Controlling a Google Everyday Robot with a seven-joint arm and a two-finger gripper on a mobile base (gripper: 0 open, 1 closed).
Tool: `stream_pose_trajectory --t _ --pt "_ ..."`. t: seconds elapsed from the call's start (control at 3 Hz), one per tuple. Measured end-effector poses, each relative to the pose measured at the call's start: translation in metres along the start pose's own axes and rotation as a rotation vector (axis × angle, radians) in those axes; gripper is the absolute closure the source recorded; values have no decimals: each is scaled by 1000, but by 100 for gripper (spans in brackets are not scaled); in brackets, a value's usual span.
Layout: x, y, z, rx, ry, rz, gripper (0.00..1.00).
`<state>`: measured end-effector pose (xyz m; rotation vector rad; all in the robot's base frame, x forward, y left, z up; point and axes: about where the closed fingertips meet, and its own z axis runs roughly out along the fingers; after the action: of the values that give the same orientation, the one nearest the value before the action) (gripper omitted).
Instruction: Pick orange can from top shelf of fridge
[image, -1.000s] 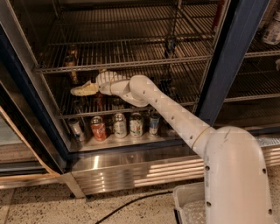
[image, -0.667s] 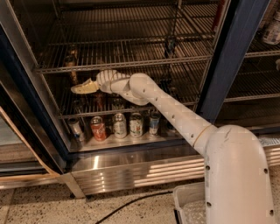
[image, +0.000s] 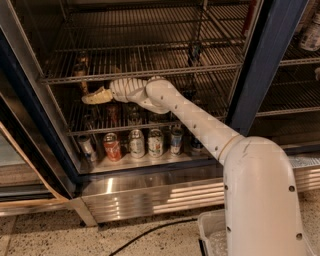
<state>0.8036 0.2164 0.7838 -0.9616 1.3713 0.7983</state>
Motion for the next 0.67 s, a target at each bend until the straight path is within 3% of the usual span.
stream_pose_trajectory --t 0.33,0.67 --pt "-6 -6 21 -10 0 -4 0" --pt "-16 -23 69 -36 13 5 0"
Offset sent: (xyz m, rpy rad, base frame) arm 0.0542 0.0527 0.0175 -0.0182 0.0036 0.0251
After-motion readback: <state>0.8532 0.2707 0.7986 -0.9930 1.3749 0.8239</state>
